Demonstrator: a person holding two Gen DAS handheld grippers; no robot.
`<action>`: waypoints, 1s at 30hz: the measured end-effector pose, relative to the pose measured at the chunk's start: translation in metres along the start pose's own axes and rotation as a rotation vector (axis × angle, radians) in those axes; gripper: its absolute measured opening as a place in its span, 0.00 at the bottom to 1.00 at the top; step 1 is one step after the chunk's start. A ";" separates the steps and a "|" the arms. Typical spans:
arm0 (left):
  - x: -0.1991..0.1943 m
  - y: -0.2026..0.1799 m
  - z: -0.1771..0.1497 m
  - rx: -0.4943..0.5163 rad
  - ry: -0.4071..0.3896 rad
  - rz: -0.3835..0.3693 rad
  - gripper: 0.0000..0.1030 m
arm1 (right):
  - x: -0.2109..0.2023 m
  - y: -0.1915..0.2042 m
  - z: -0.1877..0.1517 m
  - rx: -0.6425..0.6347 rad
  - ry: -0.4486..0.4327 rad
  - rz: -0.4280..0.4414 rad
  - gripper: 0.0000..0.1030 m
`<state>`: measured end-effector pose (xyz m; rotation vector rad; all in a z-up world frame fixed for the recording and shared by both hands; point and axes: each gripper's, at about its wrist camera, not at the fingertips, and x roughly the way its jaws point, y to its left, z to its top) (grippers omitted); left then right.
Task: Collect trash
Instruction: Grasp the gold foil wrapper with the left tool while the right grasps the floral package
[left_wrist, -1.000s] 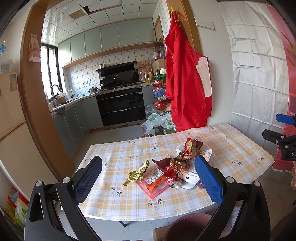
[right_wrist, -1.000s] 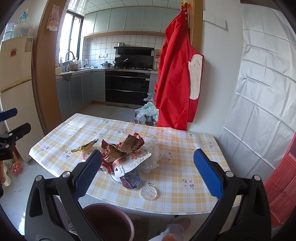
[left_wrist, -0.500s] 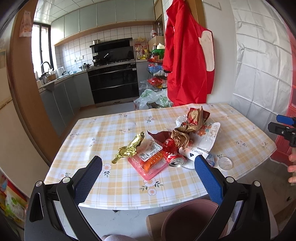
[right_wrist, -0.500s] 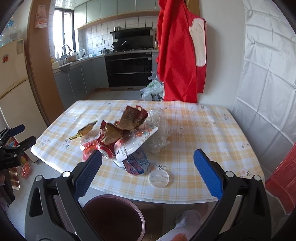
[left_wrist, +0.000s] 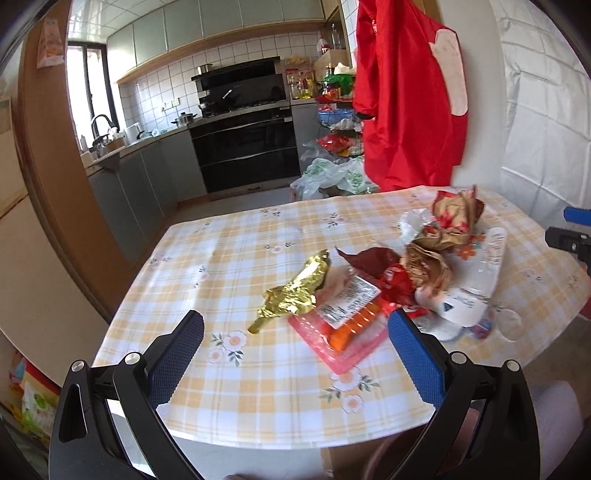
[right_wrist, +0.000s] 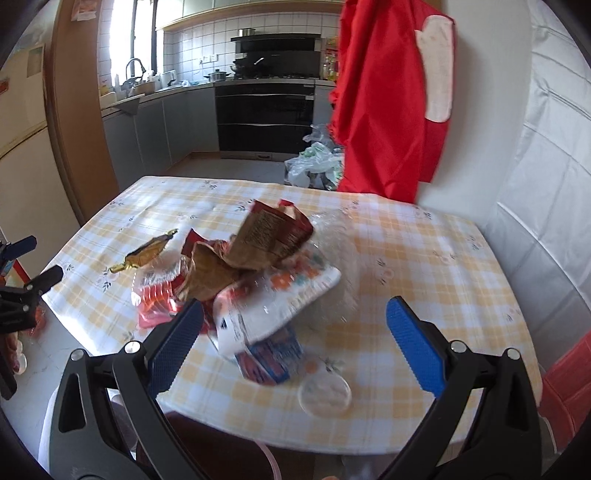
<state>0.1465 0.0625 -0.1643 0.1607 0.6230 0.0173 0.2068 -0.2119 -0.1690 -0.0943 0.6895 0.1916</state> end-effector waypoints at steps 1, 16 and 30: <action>0.004 0.001 0.001 0.005 -0.004 0.016 0.94 | 0.011 0.006 0.006 -0.007 0.000 0.012 0.94; 0.069 0.018 0.009 0.011 0.009 -0.010 0.84 | 0.127 0.022 0.054 0.107 0.077 -0.040 0.70; 0.087 0.020 -0.001 -0.006 0.042 -0.056 0.79 | 0.082 0.007 0.037 0.244 -0.044 0.101 0.06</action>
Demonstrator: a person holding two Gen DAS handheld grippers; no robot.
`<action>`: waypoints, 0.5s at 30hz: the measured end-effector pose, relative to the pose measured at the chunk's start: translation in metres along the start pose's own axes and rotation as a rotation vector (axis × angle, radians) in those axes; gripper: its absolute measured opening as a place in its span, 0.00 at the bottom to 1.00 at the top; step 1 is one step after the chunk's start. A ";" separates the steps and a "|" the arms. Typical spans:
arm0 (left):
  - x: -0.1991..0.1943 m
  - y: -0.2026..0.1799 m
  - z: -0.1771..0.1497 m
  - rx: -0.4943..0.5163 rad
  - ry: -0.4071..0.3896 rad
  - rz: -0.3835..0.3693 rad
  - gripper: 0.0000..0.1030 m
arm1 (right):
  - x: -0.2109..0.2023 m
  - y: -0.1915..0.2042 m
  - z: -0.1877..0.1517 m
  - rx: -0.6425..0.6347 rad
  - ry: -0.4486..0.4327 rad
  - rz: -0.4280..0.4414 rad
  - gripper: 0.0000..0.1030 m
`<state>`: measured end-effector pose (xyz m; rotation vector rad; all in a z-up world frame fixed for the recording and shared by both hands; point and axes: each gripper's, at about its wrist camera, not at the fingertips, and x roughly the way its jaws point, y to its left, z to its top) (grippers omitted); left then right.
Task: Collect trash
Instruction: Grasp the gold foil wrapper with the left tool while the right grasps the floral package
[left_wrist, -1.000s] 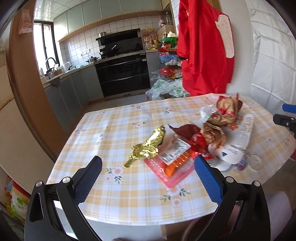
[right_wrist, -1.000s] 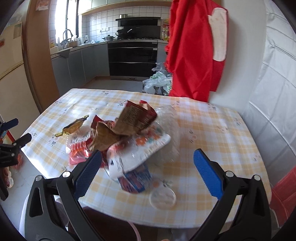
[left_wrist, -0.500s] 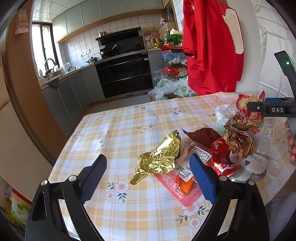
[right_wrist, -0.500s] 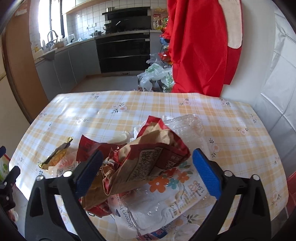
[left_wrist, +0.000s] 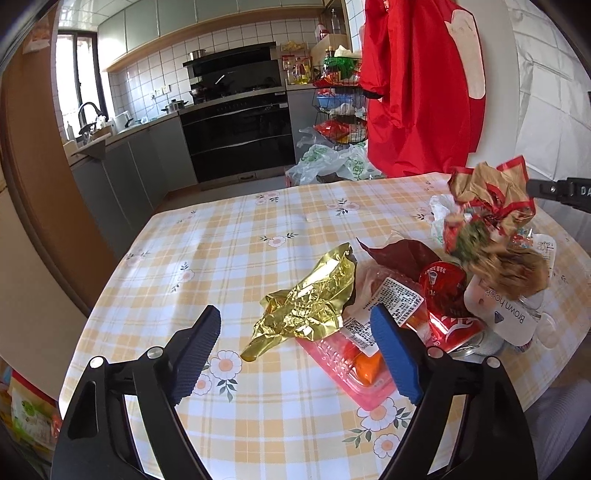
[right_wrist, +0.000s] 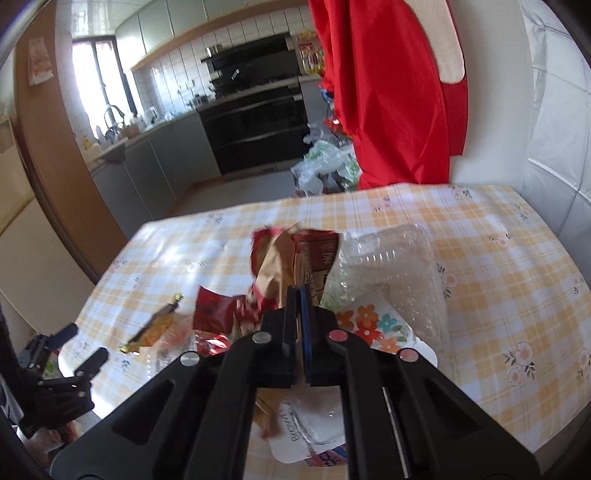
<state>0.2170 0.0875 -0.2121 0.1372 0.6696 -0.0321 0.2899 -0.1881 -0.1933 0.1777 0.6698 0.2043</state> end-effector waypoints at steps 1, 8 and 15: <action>0.000 0.000 0.000 0.000 0.001 -0.003 0.79 | -0.006 0.002 0.001 -0.003 -0.018 0.012 0.06; 0.015 -0.011 0.001 0.045 0.030 -0.019 0.79 | -0.037 0.011 0.007 -0.028 -0.101 0.069 0.05; 0.057 -0.025 0.009 0.109 0.076 0.015 0.71 | -0.059 0.018 0.004 -0.060 -0.127 0.093 0.05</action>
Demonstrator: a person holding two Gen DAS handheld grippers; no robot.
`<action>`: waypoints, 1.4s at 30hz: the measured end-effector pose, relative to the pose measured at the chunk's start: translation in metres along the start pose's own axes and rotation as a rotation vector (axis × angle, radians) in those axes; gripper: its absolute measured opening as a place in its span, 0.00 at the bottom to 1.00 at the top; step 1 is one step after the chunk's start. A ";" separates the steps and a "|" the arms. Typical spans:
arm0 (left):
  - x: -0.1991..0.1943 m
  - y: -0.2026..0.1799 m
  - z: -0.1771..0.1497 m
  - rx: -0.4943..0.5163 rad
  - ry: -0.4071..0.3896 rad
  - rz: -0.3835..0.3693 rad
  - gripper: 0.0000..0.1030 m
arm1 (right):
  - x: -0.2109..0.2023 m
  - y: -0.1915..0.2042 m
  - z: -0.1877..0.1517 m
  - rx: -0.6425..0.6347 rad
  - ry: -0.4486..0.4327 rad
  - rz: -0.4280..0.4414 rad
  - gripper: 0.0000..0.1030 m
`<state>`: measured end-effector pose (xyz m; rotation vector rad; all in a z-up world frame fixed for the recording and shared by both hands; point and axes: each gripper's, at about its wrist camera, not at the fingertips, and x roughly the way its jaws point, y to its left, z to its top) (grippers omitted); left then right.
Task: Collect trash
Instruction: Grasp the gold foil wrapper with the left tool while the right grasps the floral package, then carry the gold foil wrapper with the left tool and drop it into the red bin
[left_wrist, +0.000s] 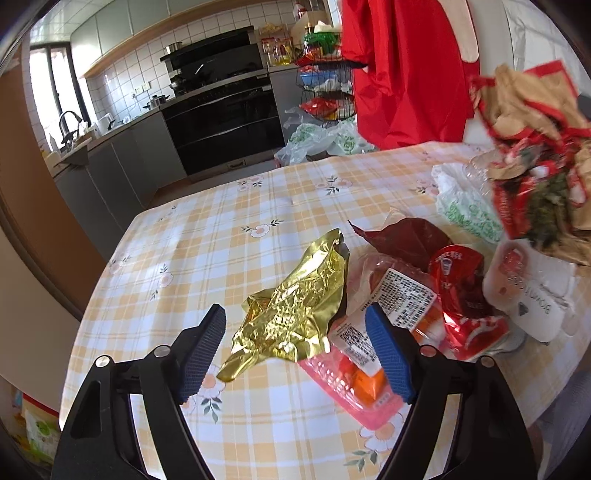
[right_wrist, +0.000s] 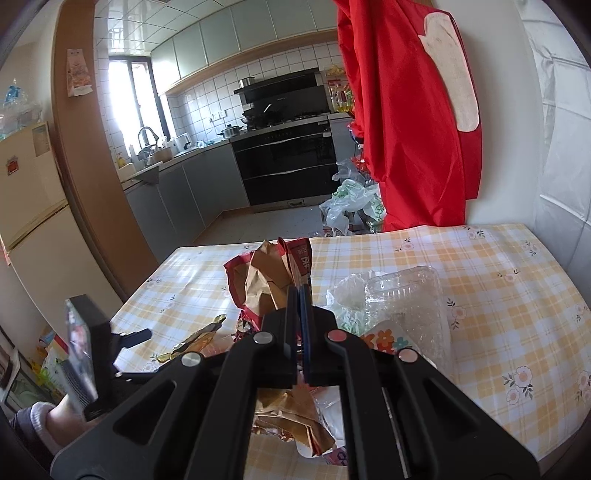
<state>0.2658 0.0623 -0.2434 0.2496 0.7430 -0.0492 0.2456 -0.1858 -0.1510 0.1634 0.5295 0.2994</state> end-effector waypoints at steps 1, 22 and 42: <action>0.005 -0.003 0.001 0.020 0.004 0.005 0.67 | -0.002 0.001 -0.001 -0.005 -0.001 0.000 0.05; -0.131 0.044 0.015 -0.136 -0.194 0.005 0.04 | -0.077 0.002 -0.021 -0.029 -0.043 0.032 0.05; -0.247 -0.035 -0.092 -0.276 -0.174 -0.231 0.04 | -0.137 0.011 -0.147 0.003 0.178 0.077 0.07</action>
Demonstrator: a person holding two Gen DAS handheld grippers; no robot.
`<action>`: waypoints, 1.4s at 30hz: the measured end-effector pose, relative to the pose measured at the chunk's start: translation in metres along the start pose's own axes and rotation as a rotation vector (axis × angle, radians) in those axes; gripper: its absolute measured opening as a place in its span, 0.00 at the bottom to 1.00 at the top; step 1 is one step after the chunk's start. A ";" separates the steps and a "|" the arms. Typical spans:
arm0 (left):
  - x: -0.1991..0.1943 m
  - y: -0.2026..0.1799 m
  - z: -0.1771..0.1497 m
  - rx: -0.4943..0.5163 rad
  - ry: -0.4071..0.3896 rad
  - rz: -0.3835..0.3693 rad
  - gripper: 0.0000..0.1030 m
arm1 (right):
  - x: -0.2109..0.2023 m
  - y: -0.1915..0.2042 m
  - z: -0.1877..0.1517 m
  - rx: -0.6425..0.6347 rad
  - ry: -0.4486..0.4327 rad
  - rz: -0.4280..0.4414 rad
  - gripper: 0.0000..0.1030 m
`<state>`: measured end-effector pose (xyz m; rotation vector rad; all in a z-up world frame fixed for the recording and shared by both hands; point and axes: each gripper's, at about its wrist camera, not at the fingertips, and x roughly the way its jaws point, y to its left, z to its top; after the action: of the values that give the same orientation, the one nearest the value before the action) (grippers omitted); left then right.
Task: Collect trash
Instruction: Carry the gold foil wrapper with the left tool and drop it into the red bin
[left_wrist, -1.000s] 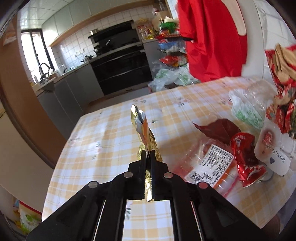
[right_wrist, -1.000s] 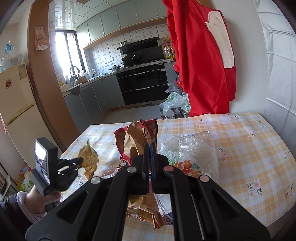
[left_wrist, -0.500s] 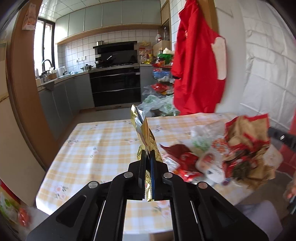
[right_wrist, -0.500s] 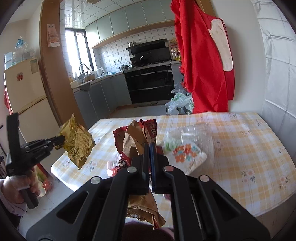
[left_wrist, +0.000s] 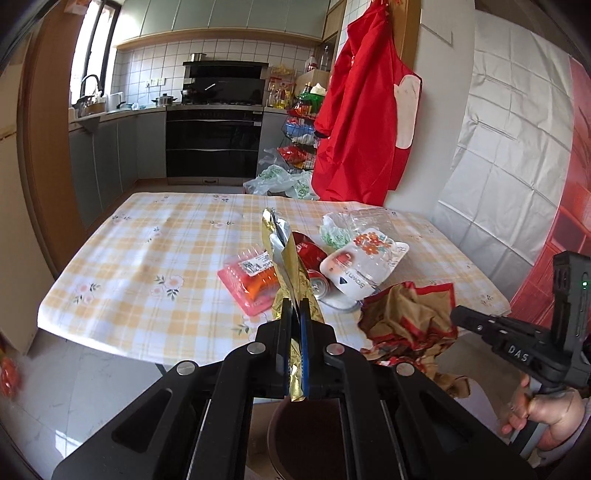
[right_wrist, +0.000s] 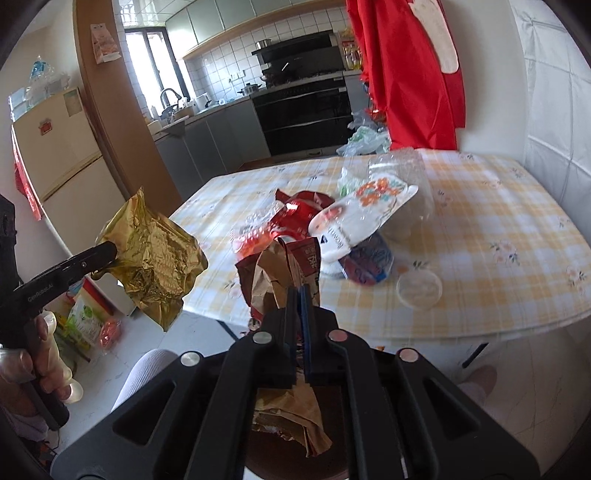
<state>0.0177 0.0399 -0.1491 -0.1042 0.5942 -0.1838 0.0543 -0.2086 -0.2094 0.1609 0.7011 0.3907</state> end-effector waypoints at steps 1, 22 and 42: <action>-0.003 -0.002 -0.003 0.000 -0.002 -0.001 0.04 | -0.001 0.001 -0.002 0.001 0.004 0.001 0.09; 0.064 -0.033 -0.058 0.003 0.264 -0.126 0.05 | 0.002 -0.041 -0.011 0.128 -0.109 -0.248 0.87; 0.063 -0.033 -0.056 0.005 0.219 -0.067 0.82 | 0.007 -0.036 -0.016 0.118 -0.089 -0.238 0.88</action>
<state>0.0327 -0.0078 -0.2246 -0.1003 0.8091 -0.2637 0.0593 -0.2386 -0.2357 0.2028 0.6474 0.1134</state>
